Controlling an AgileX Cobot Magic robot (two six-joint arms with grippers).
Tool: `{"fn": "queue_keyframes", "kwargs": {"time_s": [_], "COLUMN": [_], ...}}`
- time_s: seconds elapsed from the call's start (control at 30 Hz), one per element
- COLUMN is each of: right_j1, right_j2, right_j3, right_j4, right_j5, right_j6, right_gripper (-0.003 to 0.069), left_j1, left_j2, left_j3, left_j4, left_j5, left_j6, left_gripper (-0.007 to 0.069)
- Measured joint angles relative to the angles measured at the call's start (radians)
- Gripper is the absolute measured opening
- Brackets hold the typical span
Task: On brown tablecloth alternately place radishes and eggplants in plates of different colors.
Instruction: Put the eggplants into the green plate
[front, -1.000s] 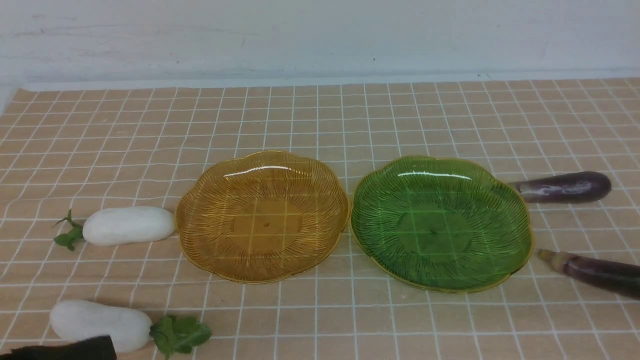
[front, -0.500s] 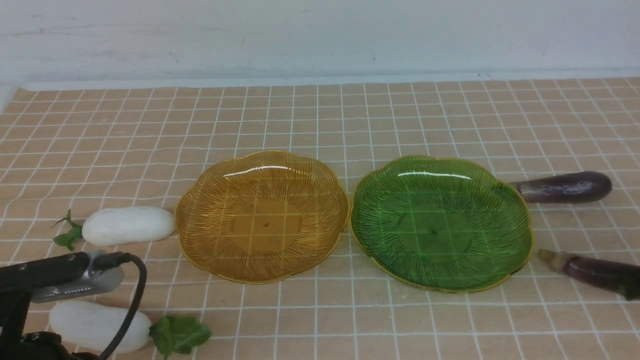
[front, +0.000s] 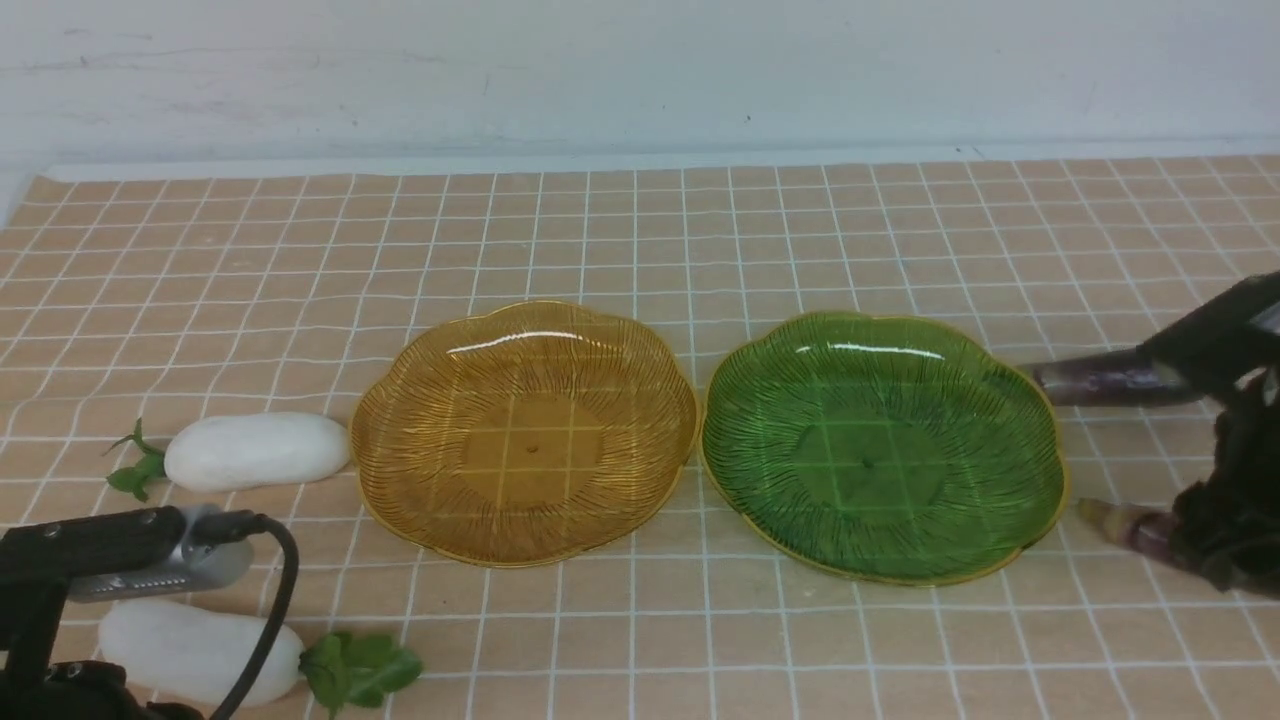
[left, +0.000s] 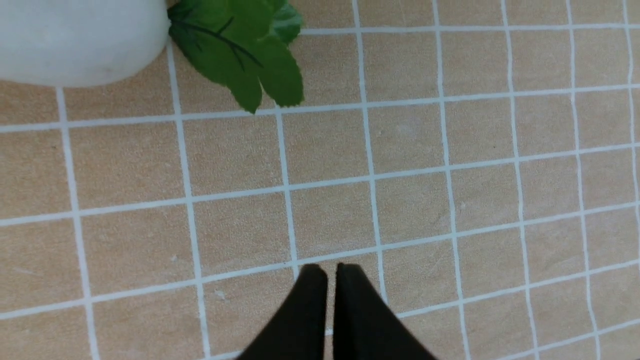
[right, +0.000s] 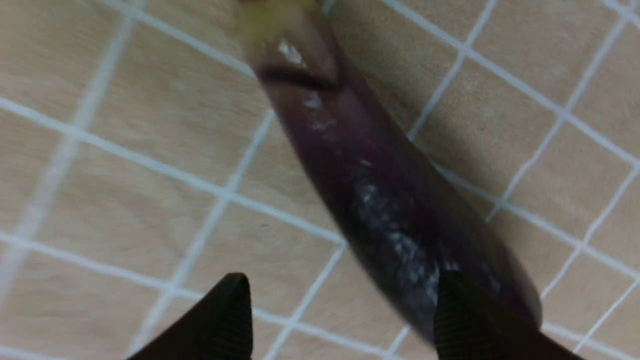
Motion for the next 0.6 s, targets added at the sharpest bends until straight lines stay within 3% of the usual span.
{"fn": "queue_keyframes", "kwargs": {"time_s": [0.3, 0.43, 0.6], "right_j1": [0.001, 0.002, 0.002], "right_j2": [0.18, 0.185, 0.185], "right_j3": [-0.037, -0.037, -0.042], "right_j4": [-0.249, -0.27, -0.275], "right_j5": [-0.094, -0.091, -0.052], "right_j6": [-0.013, -0.013, 0.02], "right_gripper": [0.0457, 0.0412, 0.0404], "left_j1": [0.0, 0.0, 0.0], "left_j2": [0.0, 0.0, 0.0], "left_j3": [0.0, 0.0, 0.0], "left_j4": [-0.001, -0.001, -0.001], "left_j5": [-0.002, -0.002, -0.002], "left_j6": [0.0, 0.0, 0.0], "left_gripper": [0.0011, 0.0011, 0.0011]}}
